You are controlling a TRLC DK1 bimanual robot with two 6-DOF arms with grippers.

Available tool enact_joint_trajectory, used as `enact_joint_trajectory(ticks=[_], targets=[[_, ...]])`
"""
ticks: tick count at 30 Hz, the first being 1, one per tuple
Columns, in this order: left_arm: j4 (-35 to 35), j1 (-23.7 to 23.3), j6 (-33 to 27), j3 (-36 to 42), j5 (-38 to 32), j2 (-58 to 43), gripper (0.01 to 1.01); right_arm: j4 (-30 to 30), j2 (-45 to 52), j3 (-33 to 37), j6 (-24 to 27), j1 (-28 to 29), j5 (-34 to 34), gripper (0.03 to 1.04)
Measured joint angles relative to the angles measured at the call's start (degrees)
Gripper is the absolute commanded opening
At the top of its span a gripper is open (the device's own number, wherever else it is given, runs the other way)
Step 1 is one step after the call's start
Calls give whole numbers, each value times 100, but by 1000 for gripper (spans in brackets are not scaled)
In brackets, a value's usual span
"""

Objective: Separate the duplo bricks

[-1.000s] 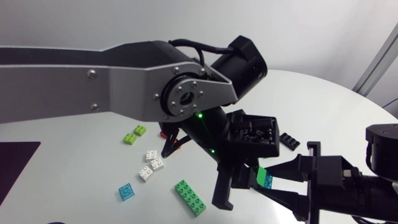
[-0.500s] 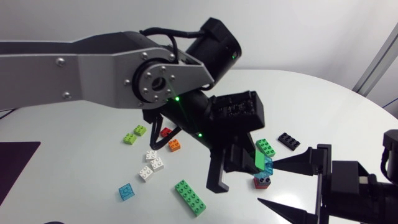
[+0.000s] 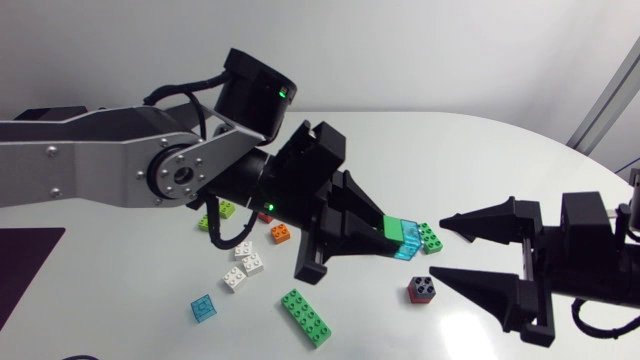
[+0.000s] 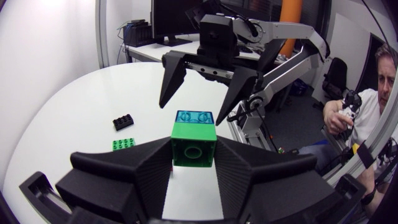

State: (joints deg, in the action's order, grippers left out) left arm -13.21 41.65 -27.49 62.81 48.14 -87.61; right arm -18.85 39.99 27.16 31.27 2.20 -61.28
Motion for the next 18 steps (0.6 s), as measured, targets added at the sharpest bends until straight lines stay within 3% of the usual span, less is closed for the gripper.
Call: enact_joint_trajectory(ticks=[10,18], targets=[[457,-304,518,-68,586,-4,200,116,1093,621,-46,0,-708,905],[557,-315,785,-68,789,-57,200,168,1578,811,-68,-337,-780,905]])
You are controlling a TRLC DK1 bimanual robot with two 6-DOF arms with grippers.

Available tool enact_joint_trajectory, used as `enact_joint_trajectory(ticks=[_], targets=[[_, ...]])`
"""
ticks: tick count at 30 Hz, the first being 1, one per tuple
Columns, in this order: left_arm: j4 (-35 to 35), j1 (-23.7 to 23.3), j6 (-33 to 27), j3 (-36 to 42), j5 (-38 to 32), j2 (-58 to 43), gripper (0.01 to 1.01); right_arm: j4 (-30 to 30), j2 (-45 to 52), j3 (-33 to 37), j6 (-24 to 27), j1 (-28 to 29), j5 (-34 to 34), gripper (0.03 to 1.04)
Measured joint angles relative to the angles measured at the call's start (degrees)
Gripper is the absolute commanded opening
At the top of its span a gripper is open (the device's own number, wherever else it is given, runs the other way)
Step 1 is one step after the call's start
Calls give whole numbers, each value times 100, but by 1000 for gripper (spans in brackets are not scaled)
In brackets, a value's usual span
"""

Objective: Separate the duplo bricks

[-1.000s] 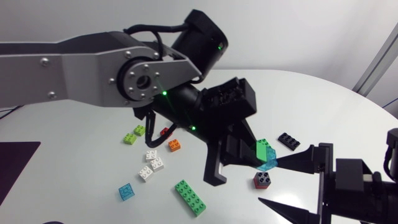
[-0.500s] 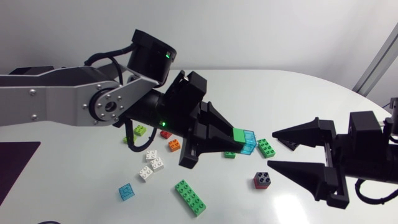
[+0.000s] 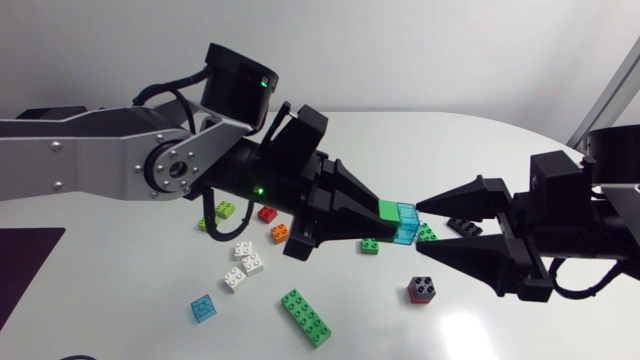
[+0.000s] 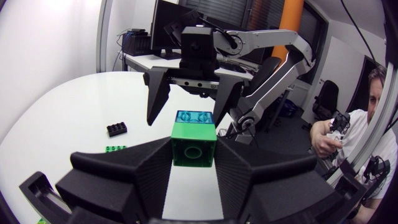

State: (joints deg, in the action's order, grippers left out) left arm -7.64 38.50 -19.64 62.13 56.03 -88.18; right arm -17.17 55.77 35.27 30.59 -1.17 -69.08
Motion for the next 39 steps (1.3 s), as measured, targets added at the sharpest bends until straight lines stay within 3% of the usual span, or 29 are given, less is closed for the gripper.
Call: enact_joint_trajectory(ticks=[14,21,26,29,39], targets=[[210,-4,175,0,94,-120,200,87,120,240,-212,-343,-166,898],[254,-4,284,0,125,-120,200,87,118,240,-275,-398,-168,723],[256,-4,323,0,195,-120,200,90,94,236,-275,-457,-168,508],[256,-2,328,0,212,-118,200,90,81,234,-275,-516,-168,302],[262,20,413,-11,289,9,200,105,66,234,-321,-348,-608,277]])
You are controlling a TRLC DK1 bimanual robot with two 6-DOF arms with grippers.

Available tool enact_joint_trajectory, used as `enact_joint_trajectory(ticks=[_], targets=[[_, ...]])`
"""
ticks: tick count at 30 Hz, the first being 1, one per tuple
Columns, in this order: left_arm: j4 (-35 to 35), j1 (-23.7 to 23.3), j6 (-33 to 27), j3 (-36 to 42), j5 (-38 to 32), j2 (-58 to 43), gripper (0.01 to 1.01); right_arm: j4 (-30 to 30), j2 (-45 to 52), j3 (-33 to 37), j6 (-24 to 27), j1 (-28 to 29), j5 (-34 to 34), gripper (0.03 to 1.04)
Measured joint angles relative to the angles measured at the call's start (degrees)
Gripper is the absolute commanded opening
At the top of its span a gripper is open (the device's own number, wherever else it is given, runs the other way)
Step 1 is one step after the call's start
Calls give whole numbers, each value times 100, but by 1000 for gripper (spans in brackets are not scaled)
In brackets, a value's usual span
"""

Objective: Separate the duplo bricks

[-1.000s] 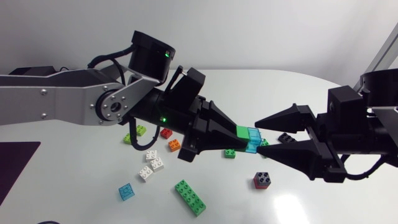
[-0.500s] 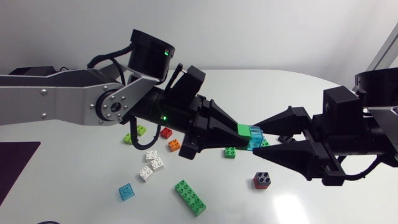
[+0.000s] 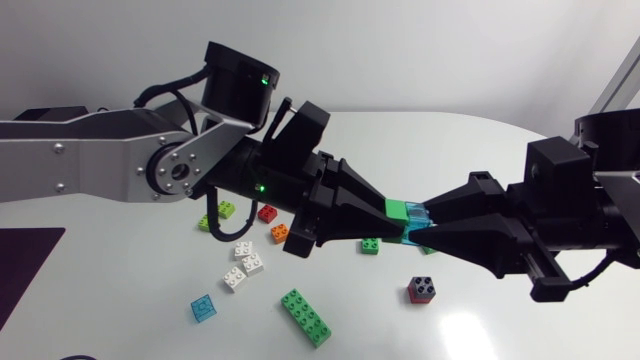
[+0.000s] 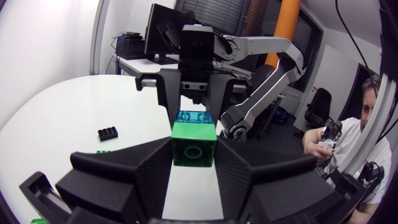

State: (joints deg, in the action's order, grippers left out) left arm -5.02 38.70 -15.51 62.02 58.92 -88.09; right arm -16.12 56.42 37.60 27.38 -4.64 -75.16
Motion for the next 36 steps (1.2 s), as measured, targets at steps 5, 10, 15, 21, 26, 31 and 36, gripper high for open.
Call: enact_joint_trajectory(ticks=[5,10,15,21,26,31,36], targets=[[35,-24,20,-39,142,83,200,-28,11,0,2,208,-428,274],[35,-87,20,-76,201,155,200,-61,28,0,4,243,-531,272],[26,-527,17,-122,201,448,200,-426,-343,2,262,-92,772,272],[-15,-1425,-9,-136,197,977,200,-643,-479,2,826,-1958,3434,272],[-20,-1902,-144,-234,125,1217,200,-490,83,81,1047,-3095,4739,272],[9,-2151,-330,-748,-90,1620,200,-404,1067,516,1311,-3788,5475,272],[289,-2636,-420,-1266,-127,2020,200,-293,1941,1073,1453,-4325,5884,272]])
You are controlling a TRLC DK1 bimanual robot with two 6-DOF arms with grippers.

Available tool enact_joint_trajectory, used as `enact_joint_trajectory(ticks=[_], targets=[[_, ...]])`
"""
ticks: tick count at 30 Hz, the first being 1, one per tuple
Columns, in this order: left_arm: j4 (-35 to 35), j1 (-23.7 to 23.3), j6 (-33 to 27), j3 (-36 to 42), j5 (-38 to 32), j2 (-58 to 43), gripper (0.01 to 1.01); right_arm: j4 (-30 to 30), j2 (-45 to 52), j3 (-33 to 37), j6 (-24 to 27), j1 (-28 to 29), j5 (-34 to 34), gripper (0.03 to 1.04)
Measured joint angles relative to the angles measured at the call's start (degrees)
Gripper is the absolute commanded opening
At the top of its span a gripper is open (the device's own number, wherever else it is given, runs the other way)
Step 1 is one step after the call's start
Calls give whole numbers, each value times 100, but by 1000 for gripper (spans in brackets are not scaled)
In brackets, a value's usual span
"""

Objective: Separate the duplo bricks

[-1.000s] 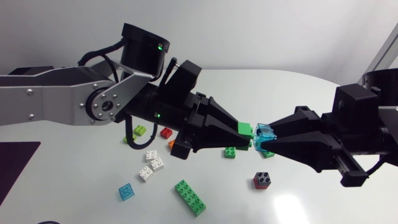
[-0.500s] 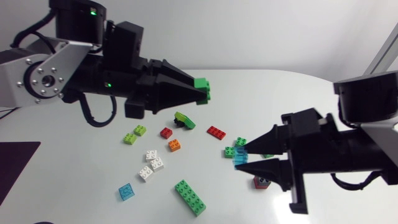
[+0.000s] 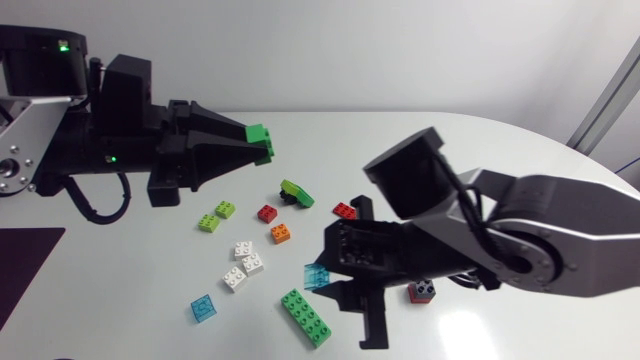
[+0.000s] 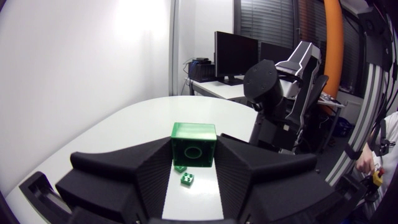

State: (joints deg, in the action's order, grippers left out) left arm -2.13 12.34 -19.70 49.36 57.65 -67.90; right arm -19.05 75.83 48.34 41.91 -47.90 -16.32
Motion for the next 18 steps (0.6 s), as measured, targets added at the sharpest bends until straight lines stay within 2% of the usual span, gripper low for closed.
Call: enact_joint_trajectory(ticks=[11,18], targets=[[214,-1106,-192,-634,181,374,202,-101,1711,1215,350,-782,651,272],[341,-1384,-234,-785,262,485,200,-378,2474,1888,680,-1040,1021,272]])
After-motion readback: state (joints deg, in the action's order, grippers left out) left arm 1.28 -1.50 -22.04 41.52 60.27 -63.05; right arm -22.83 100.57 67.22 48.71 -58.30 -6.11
